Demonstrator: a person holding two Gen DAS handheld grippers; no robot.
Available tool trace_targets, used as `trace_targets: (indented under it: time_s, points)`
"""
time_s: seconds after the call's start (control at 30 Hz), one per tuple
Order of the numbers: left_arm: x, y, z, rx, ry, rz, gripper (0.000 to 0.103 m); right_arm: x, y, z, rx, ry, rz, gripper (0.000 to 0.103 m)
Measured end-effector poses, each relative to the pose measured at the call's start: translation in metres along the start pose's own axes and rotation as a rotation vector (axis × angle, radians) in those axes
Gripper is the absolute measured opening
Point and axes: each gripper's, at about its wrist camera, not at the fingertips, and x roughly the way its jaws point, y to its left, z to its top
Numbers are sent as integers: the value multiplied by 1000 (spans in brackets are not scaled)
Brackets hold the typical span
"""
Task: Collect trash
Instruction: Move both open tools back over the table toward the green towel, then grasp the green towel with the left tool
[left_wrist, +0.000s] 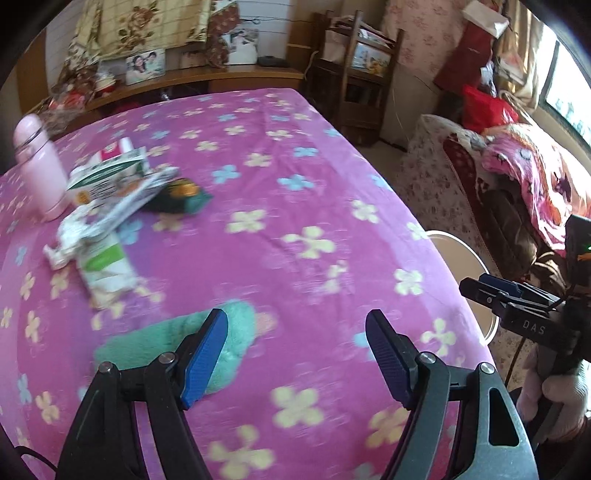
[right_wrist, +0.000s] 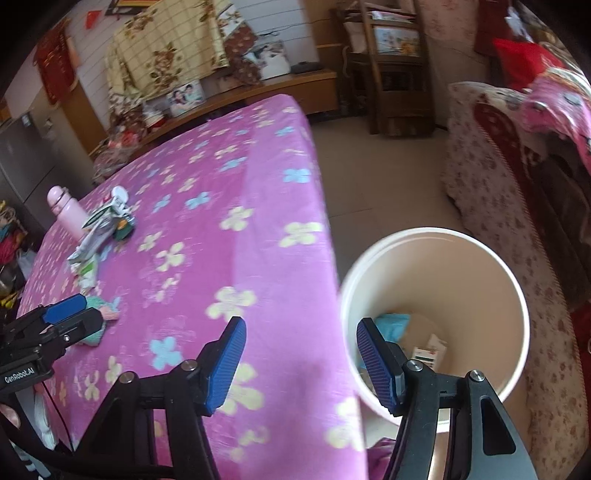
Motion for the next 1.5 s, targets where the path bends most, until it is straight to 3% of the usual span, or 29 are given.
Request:
trace_targets:
  time_s: [0.1,0.23,0.3,0.4,0.6,0.8,0.97,1.03,1.07,1.1,1.27,1.5]
  points:
    - [-12,24,0,-22,-9,25,78,6,16,3,-19,10,22,66]
    - [-22,51,-1,-80,-3,2,78,17,40,6,-56,30,44,66]
    - [-26,61,-2,-77,-5,12,78,21,52,8,-75,38,52,66]
    - [-30,71,-3,-50,8,-32,78,25,69,10,-102,46,69,66]
    - [-24,79,-6,81,56,-47,83,34,87,10,-128,62,88,66]
    - [1,67,-11,283,135,-57,83,40,88,8,-118,84,95,66]
    - [21,58,-13,358,161,2,82,45,86,9,-106,94,99,66]
    - [22,58,-11,324,136,12,79,47,87,9,-105,99,102,66]
    - [22,59,-10,302,127,18,70,48,88,9,-107,101,103,66]
    - [22,62,-9,272,127,15,69,50,90,10,-112,105,104,66]
    - [5,84,-4,43,104,10,47,58,108,13,-147,110,114,66]
    - [-39,122,-19,-142,34,80,46,86,160,26,-229,119,156,66]
